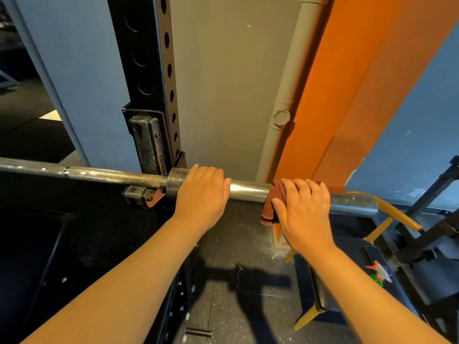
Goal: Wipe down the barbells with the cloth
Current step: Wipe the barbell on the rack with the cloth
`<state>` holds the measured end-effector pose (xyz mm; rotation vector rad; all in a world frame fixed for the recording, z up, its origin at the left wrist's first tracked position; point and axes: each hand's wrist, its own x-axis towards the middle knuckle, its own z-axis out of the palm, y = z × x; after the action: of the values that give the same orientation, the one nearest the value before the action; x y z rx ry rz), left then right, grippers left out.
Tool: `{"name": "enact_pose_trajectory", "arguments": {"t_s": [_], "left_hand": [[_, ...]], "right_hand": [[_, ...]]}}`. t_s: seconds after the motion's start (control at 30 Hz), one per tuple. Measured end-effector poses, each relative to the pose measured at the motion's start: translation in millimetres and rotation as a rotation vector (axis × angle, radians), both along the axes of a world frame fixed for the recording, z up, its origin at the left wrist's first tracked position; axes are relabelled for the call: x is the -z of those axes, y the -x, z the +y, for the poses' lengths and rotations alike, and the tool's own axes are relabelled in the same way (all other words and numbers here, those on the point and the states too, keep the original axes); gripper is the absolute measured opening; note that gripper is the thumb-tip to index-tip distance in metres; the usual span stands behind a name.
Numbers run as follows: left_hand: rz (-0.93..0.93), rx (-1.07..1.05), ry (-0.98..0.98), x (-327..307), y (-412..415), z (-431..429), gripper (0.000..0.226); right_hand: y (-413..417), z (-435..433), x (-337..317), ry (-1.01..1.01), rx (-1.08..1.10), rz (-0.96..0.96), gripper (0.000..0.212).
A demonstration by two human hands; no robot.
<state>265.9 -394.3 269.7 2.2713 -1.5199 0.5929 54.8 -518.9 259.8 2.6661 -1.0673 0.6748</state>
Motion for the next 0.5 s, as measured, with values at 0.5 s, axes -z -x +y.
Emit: {"name": "enact_pose_trajectory", "arguments": {"t_s": [0.5], "left_hand": [[-0.092, -0.144, -0.148, -12, 21, -8, 0.031]], "right_hand": [[6, -2, 2, -0.048, -0.041, -0.099, 0.053]]}}
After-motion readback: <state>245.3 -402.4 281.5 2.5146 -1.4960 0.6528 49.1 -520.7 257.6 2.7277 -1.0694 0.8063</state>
